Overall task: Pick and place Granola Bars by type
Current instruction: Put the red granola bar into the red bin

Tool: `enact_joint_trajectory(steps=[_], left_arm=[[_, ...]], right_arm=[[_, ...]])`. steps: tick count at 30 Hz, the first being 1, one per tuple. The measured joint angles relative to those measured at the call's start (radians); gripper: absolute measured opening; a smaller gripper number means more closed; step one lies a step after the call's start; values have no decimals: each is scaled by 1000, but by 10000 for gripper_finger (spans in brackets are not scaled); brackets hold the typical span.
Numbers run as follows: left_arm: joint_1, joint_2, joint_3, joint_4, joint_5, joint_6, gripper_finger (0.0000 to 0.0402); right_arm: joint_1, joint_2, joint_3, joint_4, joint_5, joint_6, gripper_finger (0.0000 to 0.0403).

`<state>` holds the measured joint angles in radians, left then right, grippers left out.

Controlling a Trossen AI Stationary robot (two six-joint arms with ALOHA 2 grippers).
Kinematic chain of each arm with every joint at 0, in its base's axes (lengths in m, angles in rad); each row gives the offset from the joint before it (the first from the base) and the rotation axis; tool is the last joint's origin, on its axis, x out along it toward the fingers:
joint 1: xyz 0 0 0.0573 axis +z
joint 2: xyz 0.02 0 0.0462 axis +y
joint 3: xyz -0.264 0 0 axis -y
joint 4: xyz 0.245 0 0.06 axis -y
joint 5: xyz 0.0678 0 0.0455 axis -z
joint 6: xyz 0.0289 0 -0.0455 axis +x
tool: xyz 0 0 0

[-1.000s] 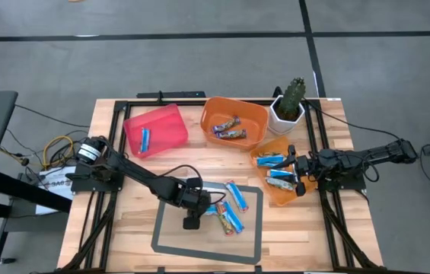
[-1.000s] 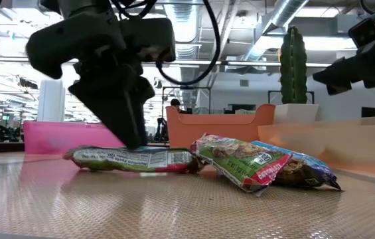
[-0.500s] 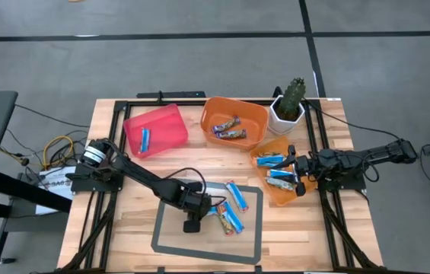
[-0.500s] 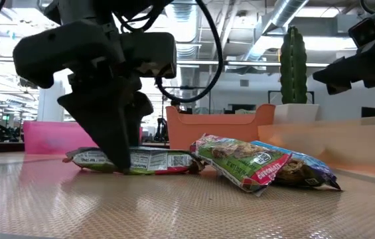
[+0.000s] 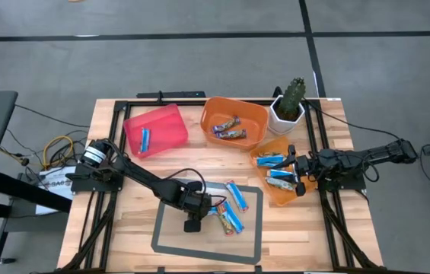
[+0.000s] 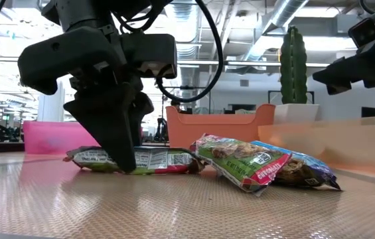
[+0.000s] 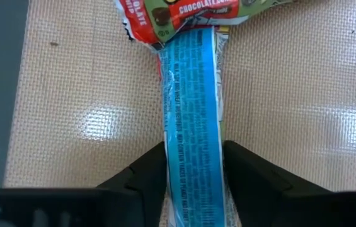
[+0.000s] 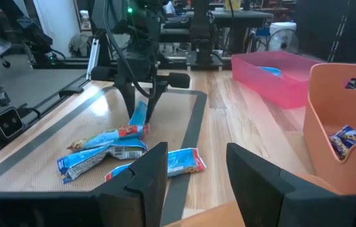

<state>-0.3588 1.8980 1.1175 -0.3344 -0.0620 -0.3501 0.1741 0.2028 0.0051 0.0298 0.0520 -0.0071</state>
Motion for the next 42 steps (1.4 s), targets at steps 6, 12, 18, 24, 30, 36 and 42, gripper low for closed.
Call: enact_joint_trajectory(steps=[6,12,18,24,30,36,42], left_arm=[[0,0,0,0,4,0,77],[-2,0,0,1,27,112,26],[-4,-2,0,11,-3,195,22],[33,-22,0,-81,-86,214,31],[43,-62,0,-139,-147,216,17],[36,-116,0,-161,-179,238,21],[56,-184,0,-218,-280,160,20]], right_arm=[[0,0,0,0,0,0,154],[0,0,0,0,0,0,154],[0,0,0,0,0,0,154],[0,0,0,0,0,0,154],[0,0,0,0,0,0,154],[0,0,0,0,0,0,154],[0,0,0,0,0,0,154]])
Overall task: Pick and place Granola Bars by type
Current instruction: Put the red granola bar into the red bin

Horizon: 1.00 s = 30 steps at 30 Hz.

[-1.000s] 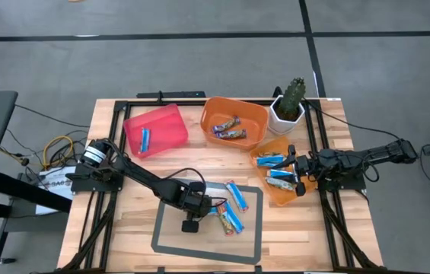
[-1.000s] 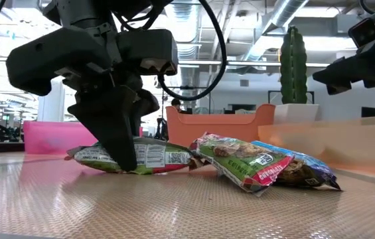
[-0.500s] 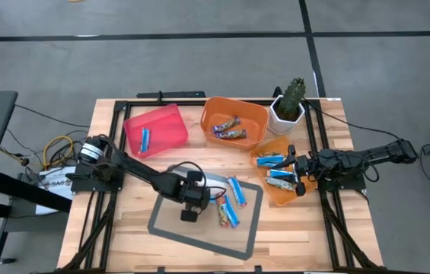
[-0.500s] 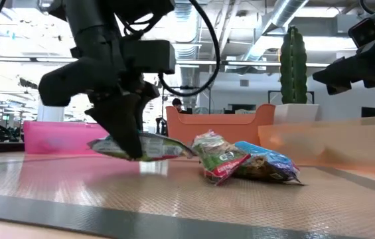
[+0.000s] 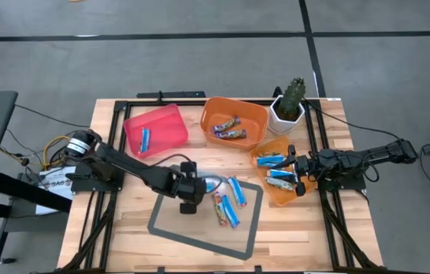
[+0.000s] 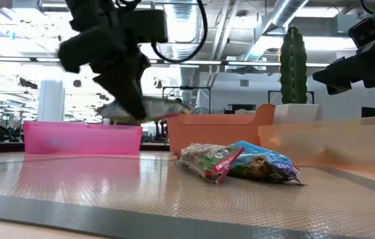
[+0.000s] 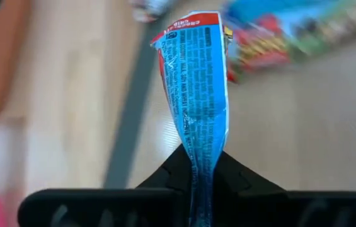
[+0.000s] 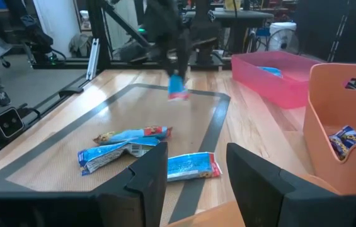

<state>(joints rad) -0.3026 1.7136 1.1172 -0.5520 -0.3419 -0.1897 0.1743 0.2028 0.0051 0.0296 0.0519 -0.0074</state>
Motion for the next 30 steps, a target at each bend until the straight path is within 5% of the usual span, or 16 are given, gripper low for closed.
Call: enact_joint_trajectory(steps=[9,30], left_arm=[[103,-107,0,-110,-163,-165,18],[299,-305,-3,-572,-348,-612,14]], right_arm=[[0,0,0,0,0,0,154],[0,0,0,0,0,0,154]])
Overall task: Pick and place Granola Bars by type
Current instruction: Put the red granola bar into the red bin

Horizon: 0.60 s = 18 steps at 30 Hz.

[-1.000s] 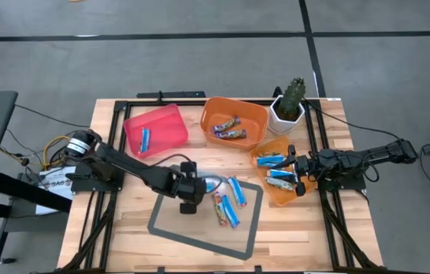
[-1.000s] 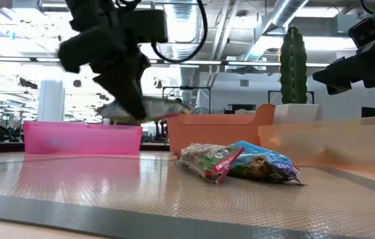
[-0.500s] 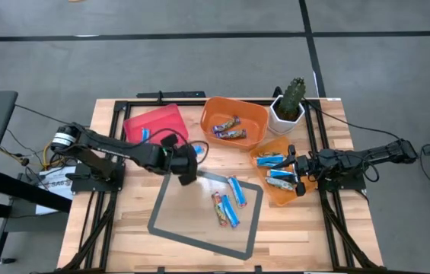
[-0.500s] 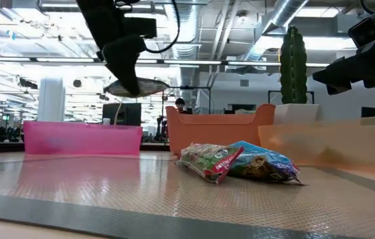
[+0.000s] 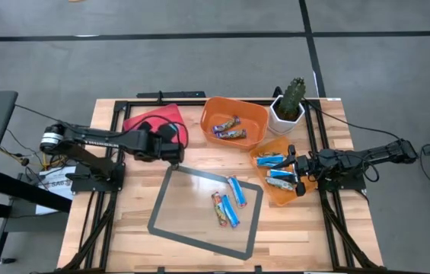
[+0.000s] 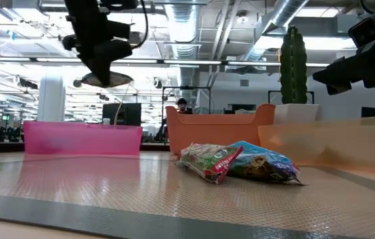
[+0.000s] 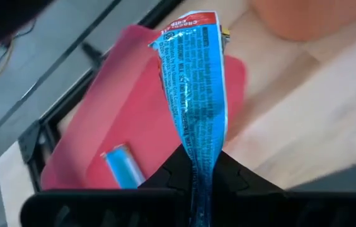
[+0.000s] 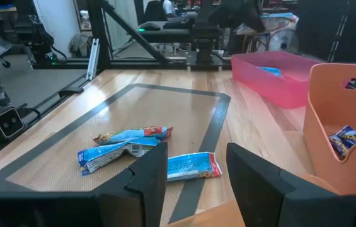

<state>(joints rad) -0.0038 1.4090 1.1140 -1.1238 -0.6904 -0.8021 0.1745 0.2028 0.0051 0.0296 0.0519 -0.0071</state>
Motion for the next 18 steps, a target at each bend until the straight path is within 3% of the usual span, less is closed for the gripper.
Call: enact_joint_trajectory(steps=[10,18], left_arm=[[82,-145,-151,6,28,-150,16],[202,-273,-337,166,30,-140,19]], right_arm=[[0,0,0,0,0,0,154],[0,0,0,0,0,0,154]])
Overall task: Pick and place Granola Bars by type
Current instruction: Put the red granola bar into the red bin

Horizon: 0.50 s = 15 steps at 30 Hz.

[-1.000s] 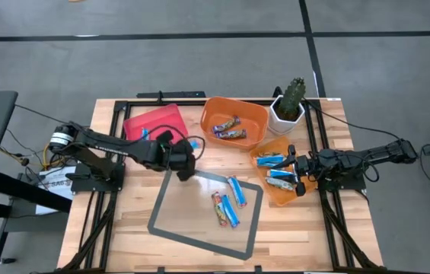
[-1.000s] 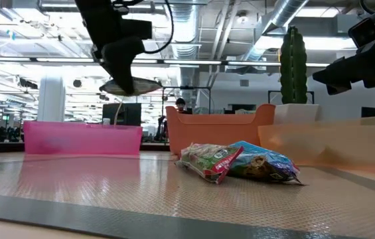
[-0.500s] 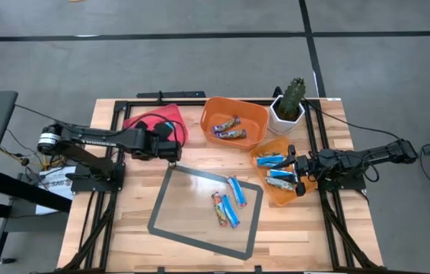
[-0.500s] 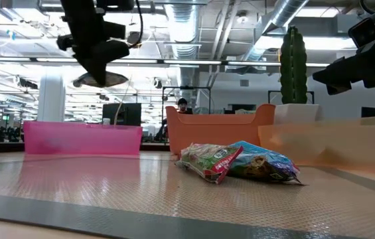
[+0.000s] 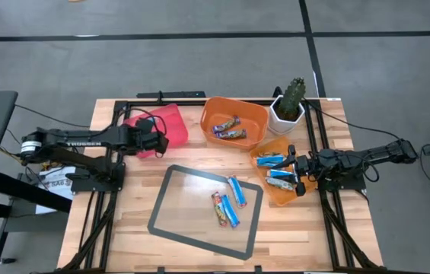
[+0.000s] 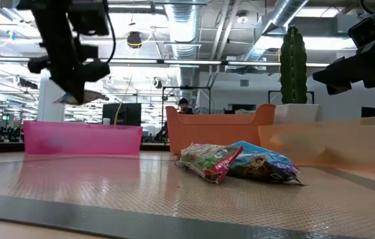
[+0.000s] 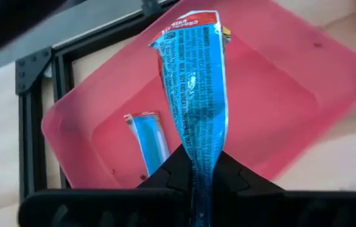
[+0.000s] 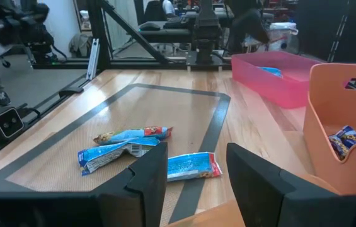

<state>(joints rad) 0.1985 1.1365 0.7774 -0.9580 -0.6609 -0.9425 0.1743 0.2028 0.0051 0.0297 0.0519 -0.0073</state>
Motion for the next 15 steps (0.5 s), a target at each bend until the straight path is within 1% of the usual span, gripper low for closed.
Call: enact_joint_trajectory(steps=[4,8,11,15], left_arm=[[69,-25,-89,93,6,4,19],[125,-27,-158,207,36,8,19],[150,-23,-200,296,53,39,20],[165,-22,-229,358,54,65,20]], right_arm=[[0,0,0,0,0,0,154],[0,0,0,0,0,0,154],[0,0,0,0,0,0,154],[0,0,0,0,0,0,154]])
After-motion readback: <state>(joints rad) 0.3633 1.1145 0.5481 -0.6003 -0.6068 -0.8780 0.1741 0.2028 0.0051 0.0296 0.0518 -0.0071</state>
